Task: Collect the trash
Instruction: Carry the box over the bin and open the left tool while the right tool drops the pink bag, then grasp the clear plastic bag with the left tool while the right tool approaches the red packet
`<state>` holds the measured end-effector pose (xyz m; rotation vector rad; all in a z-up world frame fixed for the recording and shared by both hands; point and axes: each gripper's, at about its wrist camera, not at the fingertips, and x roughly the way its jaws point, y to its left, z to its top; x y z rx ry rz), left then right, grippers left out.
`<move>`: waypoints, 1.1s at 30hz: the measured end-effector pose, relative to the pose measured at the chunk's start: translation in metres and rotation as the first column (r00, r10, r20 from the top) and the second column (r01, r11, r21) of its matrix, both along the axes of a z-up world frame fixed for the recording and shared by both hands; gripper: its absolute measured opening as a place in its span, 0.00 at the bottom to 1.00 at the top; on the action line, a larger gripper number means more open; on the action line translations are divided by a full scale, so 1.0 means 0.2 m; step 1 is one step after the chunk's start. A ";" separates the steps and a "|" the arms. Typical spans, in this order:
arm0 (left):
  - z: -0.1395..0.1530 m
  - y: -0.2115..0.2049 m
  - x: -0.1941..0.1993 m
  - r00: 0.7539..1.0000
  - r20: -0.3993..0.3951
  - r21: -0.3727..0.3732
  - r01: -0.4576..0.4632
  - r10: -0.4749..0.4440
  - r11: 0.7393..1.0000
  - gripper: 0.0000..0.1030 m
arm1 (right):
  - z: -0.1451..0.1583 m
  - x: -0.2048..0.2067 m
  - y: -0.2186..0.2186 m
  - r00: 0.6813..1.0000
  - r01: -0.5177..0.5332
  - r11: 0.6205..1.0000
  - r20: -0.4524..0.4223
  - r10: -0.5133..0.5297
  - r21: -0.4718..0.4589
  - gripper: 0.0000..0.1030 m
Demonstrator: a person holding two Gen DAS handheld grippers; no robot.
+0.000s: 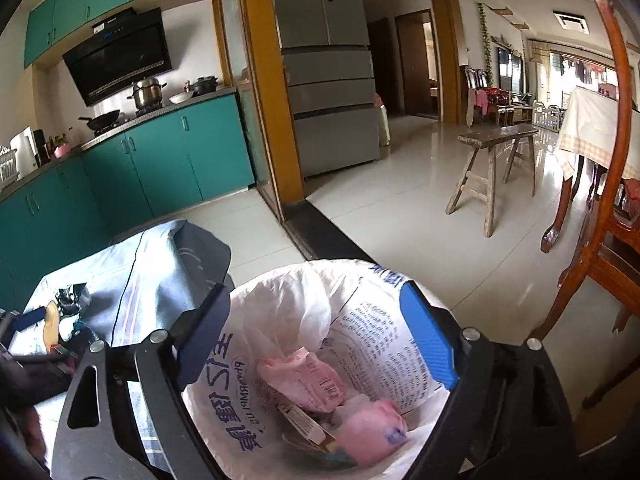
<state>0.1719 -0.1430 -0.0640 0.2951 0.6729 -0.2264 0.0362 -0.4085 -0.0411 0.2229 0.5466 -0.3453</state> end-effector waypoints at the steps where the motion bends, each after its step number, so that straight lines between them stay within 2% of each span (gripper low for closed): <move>1: 0.02 0.06 0.02 0.999 0.002 -0.006 -0.032 0.032 0.999 0.86 | 0.00 0.02 0.02 1.000 -0.009 1.000 -0.008 0.009 -0.004 0.84; 5: 0.06 0.32 0.10 0.991 -0.015 -0.036 -0.132 0.132 0.991 0.86 | -0.03 0.12 0.15 0.995 -0.091 0.996 -0.050 0.090 -0.016 0.84; 9: 0.09 0.58 0.13 0.971 0.033 -0.026 -0.235 0.236 0.972 0.87 | -0.05 0.23 0.32 0.972 -0.225 0.974 -0.070 0.225 0.014 0.87; 12: 0.10 0.78 0.17 0.944 0.049 -0.047 -0.325 0.327 0.944 0.89 | -0.09 0.38 0.53 0.916 -0.376 0.924 -0.117 0.382 0.074 0.88; 14: 0.10 0.91 0.20 0.927 0.032 -0.067 -0.370 0.373 0.926 0.89 | -0.10 0.46 0.69 0.864 -0.473 0.875 -0.137 0.484 0.104 0.88; 15: 0.10 0.98 0.22 0.919 0.012 -0.084 -0.392 0.394 0.916 0.89 | -0.10 0.51 0.79 0.828 -0.529 0.841 -0.146 0.541 0.116 0.88; 17: 0.10 1.07 0.24 0.911 -0.031 -0.123 -0.412 0.411 0.903 0.89 | -0.11 0.57 0.95 0.771 -0.604 0.786 -0.156 0.618 0.129 0.88; 19: 0.08 1.13 0.26 0.912 -0.083 -0.167 -0.410 0.402 0.897 0.89 | -0.12 0.61 1.07 0.739 -0.642 0.756 -0.158 0.655 0.132 0.88; 21: 0.06 1.15 0.25 0.917 -0.104 -0.178 -0.399 0.386 0.900 0.89 | -0.16 0.63 1.16 0.714 -0.666 0.731 -0.160 0.682 0.149 0.88; 23: 0.04 1.14 0.24 0.924 -0.109 -0.164 -0.381 0.367 0.910 0.89 | -0.21 0.63 1.23 0.692 -0.680 0.717 -0.187 0.697 0.153 0.88; 27: -0.03 1.09 0.23 0.930 -0.115 -0.120 -0.362 0.350 0.924 0.91 | -0.27 0.64 1.28 0.674 -0.692 0.708 -0.223 0.704 0.142 0.87; 30: -0.07 1.06 0.24 0.931 -0.154 -0.122 -0.351 0.332 0.928 0.91 | -0.28 0.64 1.30 0.660 -0.701 0.697 -0.231 0.715 0.153 0.71; 32: -0.09 1.06 0.24 0.931 -0.176 -0.129 -0.345 0.321 0.930 0.91 | -0.28 0.63 1.30 0.649 -0.707 0.688 -0.238 0.723 0.162 0.53; 33: -0.10 1.05 0.24 0.930 -0.180 -0.130 -0.344 0.319 0.930 0.91 | -0.28 0.62 1.29 0.650 -0.708 0.688 -0.234 0.723 0.160 0.52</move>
